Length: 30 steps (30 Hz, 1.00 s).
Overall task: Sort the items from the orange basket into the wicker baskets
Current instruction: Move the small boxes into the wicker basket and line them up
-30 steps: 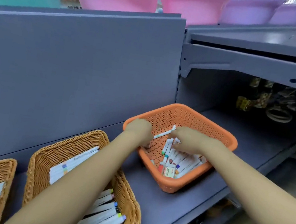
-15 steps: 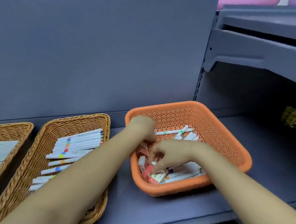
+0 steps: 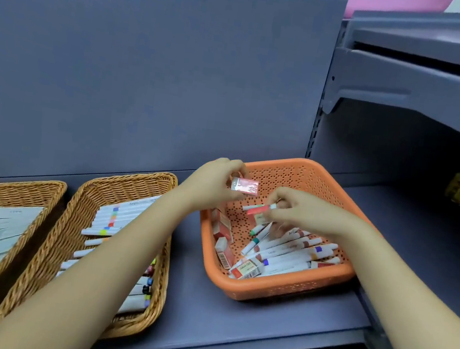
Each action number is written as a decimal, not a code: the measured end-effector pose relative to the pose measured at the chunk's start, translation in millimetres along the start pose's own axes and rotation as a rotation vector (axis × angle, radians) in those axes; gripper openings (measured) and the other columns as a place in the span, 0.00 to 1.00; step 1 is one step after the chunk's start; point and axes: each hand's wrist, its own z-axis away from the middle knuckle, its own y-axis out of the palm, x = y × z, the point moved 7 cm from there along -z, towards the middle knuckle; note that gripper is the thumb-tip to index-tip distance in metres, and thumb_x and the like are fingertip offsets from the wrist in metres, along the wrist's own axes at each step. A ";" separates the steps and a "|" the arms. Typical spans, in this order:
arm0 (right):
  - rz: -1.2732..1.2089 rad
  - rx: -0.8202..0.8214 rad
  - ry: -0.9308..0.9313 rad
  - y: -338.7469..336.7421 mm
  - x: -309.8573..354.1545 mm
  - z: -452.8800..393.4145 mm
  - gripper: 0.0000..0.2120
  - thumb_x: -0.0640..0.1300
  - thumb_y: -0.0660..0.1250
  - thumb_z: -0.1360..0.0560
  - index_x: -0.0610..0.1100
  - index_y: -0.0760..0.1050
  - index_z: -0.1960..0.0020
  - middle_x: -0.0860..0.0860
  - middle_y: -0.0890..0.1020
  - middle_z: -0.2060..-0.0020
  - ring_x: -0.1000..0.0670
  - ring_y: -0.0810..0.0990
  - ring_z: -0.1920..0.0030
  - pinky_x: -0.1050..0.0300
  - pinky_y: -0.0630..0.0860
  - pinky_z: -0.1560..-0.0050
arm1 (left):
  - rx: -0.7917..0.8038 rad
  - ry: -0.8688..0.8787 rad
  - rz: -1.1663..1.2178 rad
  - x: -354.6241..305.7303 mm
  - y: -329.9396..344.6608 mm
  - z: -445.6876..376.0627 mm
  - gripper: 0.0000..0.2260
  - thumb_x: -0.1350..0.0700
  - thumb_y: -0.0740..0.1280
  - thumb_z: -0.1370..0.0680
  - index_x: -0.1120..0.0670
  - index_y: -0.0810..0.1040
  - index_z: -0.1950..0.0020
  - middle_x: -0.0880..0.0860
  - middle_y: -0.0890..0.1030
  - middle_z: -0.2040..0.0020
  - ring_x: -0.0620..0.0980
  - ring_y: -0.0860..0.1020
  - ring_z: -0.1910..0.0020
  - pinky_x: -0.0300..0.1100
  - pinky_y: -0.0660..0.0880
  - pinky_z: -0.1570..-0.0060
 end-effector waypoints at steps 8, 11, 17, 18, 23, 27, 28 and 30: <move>-0.359 -0.182 -0.088 3.2 15.1 4.8 0.05 0.38 0.67 0.25 0.40 0.78 0.49 0.55 0.79 0.68 0.55 0.75 0.64 0.62 0.74 0.58 | -0.122 0.027 0.244 0.4 -40.7 53.0 0.13 0.58 0.73 0.29 0.45 0.74 0.50 0.46 0.74 0.52 0.44 0.76 0.54 0.42 0.75 0.48; -0.504 -0.147 -0.103 22.6 25.8 3.7 0.03 0.37 0.64 0.24 0.41 0.76 0.51 0.51 0.80 0.61 0.55 0.78 0.61 0.63 0.76 0.57 | -0.157 0.036 0.300 2.0 -47.1 68.7 0.12 0.58 0.73 0.28 0.45 0.75 0.50 0.47 0.75 0.51 0.42 0.76 0.54 0.36 0.74 0.51; -0.772 -0.197 -0.150 44.2 41.5 4.0 0.03 0.36 0.61 0.23 0.41 0.73 0.53 0.46 0.81 0.59 0.52 0.81 0.60 0.63 0.78 0.63 | -0.250 0.014 0.371 16.6 -47.9 92.4 0.14 0.60 0.73 0.29 0.45 0.76 0.50 0.46 0.76 0.51 0.34 0.72 0.54 0.23 0.67 0.55; -0.727 -0.213 -0.166 45.8 43.5 4.2 0.03 0.37 0.62 0.23 0.41 0.74 0.52 0.46 0.81 0.60 0.54 0.80 0.62 0.64 0.76 0.65 | -0.260 0.010 0.389 19.7 -47.2 96.0 0.14 0.60 0.73 0.29 0.45 0.76 0.49 0.46 0.76 0.51 0.35 0.73 0.53 0.24 0.68 0.55; -0.533 -0.340 -0.231 45.9 46.9 11.4 0.09 0.36 0.66 0.25 0.46 0.77 0.48 0.51 0.81 0.66 0.53 0.77 0.64 0.65 0.71 0.68 | -0.293 -0.021 0.452 32.9 -49.4 112.8 0.16 0.62 0.73 0.29 0.44 0.76 0.49 0.45 0.77 0.50 0.37 0.73 0.52 0.24 0.70 0.55; -0.415 -0.355 -0.269 53.8 55.6 16.7 0.11 0.34 0.69 0.28 0.46 0.77 0.49 0.50 0.83 0.60 0.54 0.79 0.62 0.66 0.74 0.63 | -0.297 -0.019 0.494 35.7 -52.2 120.8 0.18 0.64 0.73 0.29 0.42 0.74 0.50 0.45 0.77 0.50 0.37 0.74 0.53 0.26 0.71 0.56; -0.404 -0.342 -0.266 56.7 57.0 16.9 0.12 0.33 0.70 0.29 0.46 0.78 0.49 0.49 0.83 0.57 0.54 0.80 0.60 0.66 0.76 0.60 | -0.296 -0.025 0.512 36.6 -52.2 122.5 0.18 0.64 0.73 0.29 0.42 0.74 0.51 0.43 0.77 0.51 0.38 0.75 0.54 0.28 0.73 0.57; -0.390 -0.330 -0.257 60.3 58.6 17.8 0.15 0.31 0.71 0.30 0.47 0.77 0.48 0.49 0.83 0.53 0.53 0.82 0.55 0.64 0.78 0.54 | -0.287 -0.052 0.586 41.0 -51.3 125.7 0.14 0.62 0.73 0.29 0.45 0.74 0.52 0.42 0.78 0.54 0.41 0.76 0.57 0.33 0.75 0.58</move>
